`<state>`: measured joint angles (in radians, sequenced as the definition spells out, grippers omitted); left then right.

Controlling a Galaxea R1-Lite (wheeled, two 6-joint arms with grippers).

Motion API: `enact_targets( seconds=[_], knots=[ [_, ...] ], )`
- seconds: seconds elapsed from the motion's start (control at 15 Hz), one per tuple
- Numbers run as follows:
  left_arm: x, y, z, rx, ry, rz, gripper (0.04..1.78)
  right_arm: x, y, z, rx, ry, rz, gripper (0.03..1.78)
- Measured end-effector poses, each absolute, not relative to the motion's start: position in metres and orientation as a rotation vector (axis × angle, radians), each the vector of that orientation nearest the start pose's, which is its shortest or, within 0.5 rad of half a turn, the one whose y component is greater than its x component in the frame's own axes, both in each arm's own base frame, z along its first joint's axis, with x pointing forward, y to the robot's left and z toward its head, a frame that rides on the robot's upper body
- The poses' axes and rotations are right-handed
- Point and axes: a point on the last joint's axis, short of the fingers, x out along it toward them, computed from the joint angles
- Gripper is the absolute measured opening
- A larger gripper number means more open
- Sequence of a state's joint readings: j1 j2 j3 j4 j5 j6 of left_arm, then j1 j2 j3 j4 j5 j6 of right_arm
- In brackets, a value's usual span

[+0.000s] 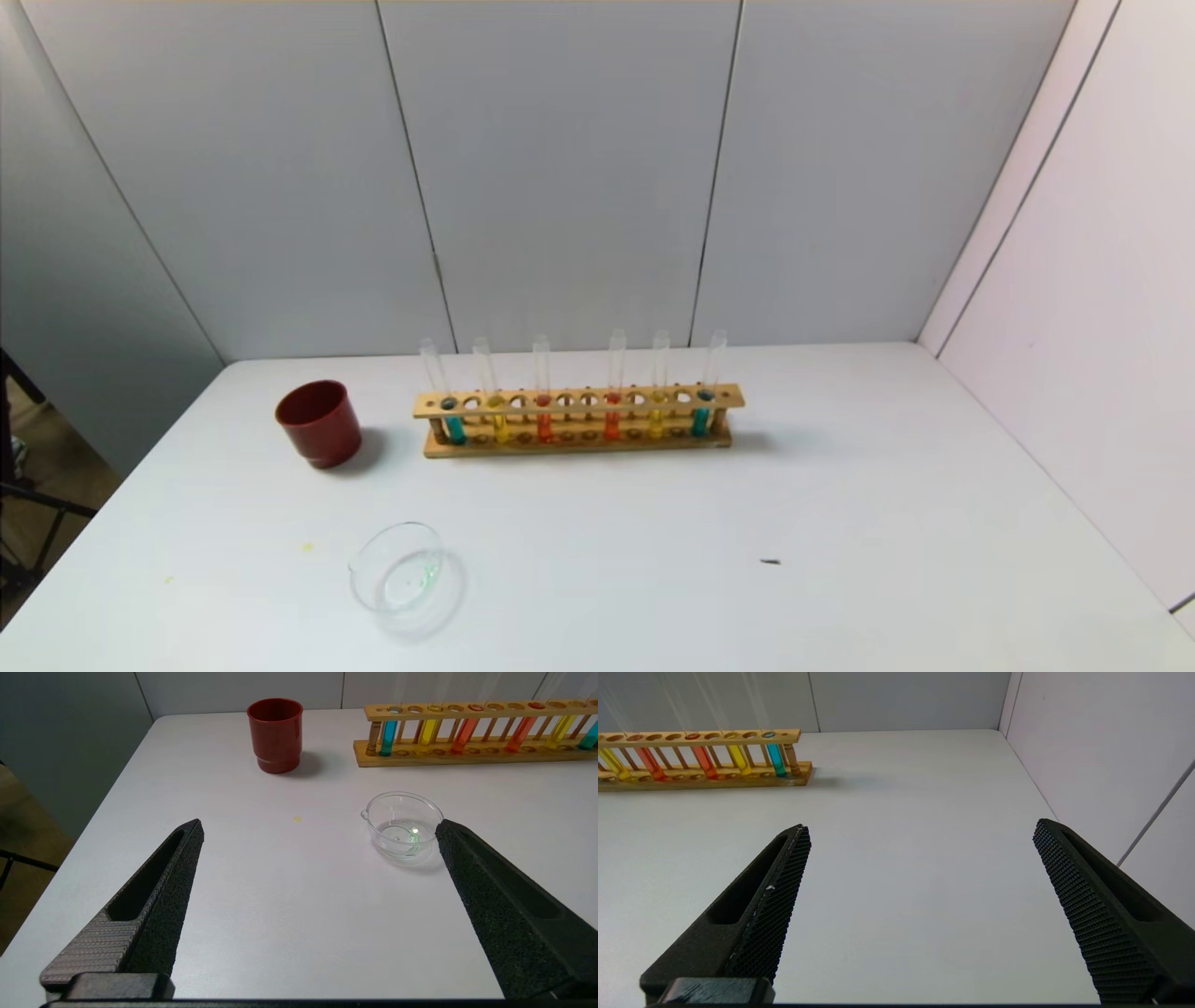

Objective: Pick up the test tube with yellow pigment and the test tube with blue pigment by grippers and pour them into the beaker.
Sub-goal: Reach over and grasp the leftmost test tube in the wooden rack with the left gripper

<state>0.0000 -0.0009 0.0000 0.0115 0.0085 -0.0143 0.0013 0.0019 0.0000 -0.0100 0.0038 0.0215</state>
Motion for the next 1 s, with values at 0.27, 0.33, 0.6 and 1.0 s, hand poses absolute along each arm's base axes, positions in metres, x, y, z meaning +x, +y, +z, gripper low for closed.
enact_targets(
  seconds=[0.27,0.33,0.6,1.0],
  knots=[
    [-0.023,0.000,0.075,0.003,0.008,0.008,1.75,-0.023,0.000,0.077,0.021,-0.008,0.006,1.74],
    [-0.024,0.000,0.077,0.018,0.004,0.002,1.75,-0.023,0.000,0.077,0.021,-0.008,0.005,1.74],
    [-0.031,-0.002,0.116,0.028,-0.007,-0.098,1.75,-0.023,0.000,0.077,0.021,-0.009,0.006,1.74],
    [-0.002,-0.004,0.184,0.028,0.086,-0.183,1.75,-0.023,0.000,0.077,0.021,-0.008,0.005,1.74]
  ],
)
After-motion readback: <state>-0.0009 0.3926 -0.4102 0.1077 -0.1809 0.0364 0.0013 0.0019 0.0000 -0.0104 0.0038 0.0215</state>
